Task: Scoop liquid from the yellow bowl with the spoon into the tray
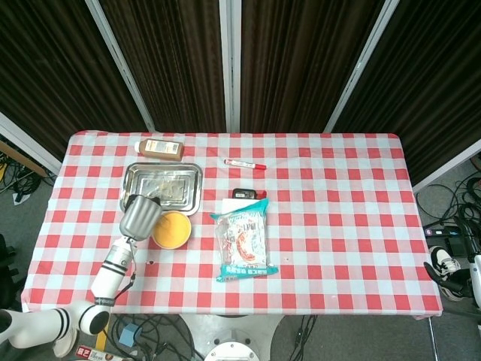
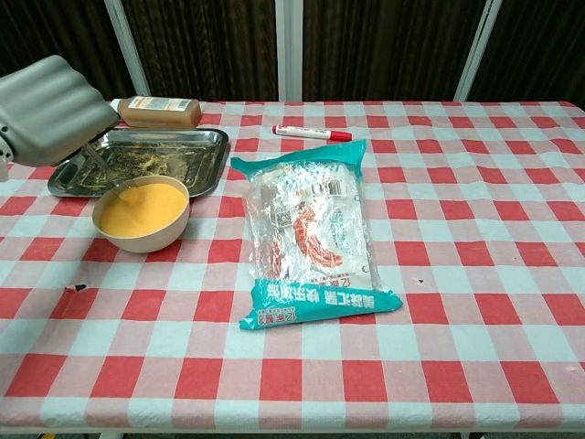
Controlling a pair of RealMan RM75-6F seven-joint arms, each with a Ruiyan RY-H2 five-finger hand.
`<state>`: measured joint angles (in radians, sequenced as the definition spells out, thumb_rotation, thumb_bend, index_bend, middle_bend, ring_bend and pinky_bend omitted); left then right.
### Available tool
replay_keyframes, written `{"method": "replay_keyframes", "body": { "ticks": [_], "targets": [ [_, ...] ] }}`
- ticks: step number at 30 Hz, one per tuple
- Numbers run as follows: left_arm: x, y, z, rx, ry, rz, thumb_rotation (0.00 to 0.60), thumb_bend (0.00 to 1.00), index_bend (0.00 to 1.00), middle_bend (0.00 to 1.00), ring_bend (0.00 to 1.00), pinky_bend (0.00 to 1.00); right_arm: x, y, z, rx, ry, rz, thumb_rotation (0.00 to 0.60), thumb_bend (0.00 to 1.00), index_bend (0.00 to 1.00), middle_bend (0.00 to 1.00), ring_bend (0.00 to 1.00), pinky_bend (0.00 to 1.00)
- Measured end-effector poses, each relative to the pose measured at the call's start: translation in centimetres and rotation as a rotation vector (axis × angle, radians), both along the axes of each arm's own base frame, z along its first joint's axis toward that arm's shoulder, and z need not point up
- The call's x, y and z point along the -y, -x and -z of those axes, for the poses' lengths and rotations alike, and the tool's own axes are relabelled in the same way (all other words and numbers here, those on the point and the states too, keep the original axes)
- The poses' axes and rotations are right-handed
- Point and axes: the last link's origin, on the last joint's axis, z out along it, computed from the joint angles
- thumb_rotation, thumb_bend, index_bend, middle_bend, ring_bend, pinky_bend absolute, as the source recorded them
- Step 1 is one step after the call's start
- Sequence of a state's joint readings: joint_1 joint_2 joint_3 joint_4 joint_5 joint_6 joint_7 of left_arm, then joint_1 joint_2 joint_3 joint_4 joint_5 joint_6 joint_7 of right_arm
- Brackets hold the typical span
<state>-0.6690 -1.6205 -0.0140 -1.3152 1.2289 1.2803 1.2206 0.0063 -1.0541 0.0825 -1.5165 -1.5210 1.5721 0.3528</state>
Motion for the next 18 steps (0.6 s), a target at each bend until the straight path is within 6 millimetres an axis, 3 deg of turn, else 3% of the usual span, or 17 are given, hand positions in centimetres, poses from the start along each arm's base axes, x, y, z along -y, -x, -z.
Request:
{"method": "replay_keyframes", "body": {
  "ticks": [18],
  "targets": [
    [1.1, -0.1, 2.5, -0.119, -0.031, 0.113, 0.6, 0.39, 0.72, 0.96, 0.93, 0.98, -0.1, 0.0, 0.0, 0.001, -0.004, 0.001, 0.437, 0.17, 0.04, 0.23, 0.04, 0.16]
  ]
}}
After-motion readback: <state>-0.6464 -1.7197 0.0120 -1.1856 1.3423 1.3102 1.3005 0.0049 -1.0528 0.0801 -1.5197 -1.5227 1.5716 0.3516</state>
